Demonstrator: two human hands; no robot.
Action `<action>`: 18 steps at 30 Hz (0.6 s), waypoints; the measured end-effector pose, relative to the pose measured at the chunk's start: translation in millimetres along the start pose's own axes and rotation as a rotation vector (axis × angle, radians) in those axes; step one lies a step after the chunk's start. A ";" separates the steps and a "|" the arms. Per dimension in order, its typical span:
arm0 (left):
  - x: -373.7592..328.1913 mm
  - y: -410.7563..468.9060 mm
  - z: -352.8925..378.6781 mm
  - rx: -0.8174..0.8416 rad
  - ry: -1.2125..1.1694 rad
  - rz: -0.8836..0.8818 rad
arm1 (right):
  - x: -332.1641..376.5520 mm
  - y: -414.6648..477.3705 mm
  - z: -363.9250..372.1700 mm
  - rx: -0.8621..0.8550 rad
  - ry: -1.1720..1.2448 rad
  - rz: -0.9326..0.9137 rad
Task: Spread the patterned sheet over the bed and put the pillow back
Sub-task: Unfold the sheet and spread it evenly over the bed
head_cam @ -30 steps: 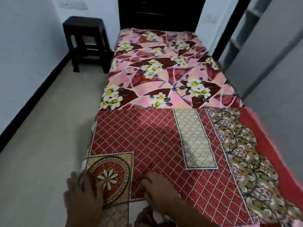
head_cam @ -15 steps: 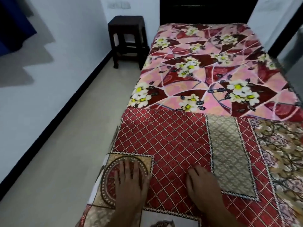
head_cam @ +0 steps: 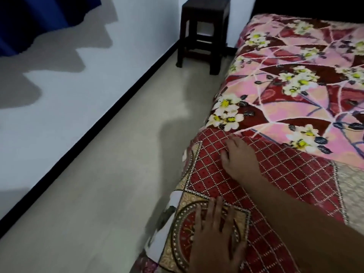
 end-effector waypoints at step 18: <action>124.8 84.8 -31.8 -0.133 -0.337 -0.434 | 52.8 97.3 16.2 0.177 -0.302 0.229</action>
Point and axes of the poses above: each hand's wrist, its own y-axis towards the middle knuckle, its own z-axis out of the palm, x = y × z, the point moved 3 cm from there along y, towards the middle knuckle, and after that the axes turned 9 degrees about x, right-handed, at the moved point
